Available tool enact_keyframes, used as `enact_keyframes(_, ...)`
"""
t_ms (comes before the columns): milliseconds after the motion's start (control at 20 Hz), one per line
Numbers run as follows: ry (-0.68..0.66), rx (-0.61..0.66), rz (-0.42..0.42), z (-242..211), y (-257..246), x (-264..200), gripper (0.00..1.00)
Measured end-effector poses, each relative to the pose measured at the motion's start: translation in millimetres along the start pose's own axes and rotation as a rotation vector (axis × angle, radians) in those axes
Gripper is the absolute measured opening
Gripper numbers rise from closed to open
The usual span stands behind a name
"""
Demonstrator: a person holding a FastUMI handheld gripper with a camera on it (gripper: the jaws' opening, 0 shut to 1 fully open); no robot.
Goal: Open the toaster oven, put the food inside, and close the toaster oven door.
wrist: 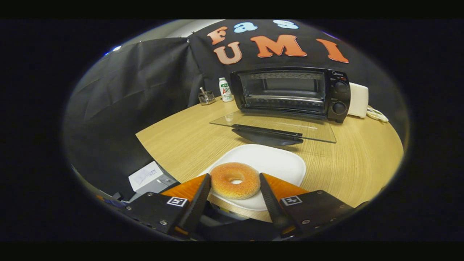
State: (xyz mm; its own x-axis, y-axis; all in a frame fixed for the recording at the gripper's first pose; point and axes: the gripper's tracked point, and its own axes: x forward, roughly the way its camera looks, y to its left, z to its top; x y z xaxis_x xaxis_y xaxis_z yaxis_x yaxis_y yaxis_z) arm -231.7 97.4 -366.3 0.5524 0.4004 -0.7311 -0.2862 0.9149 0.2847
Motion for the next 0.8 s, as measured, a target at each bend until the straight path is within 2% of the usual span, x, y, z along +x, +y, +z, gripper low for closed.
enact_keyframes(100, -0.040, 0.042, 0.017, 11.9, 0.7, -1.9, 0.75)
enact_keyframes(400, -0.164, 0.179, 0.061, 51.0, 3.6, 2.8, 0.75)
enact_keyframes(800, -0.337, 0.493, 0.144, 111.5, -5.9, 18.2, 0.75)
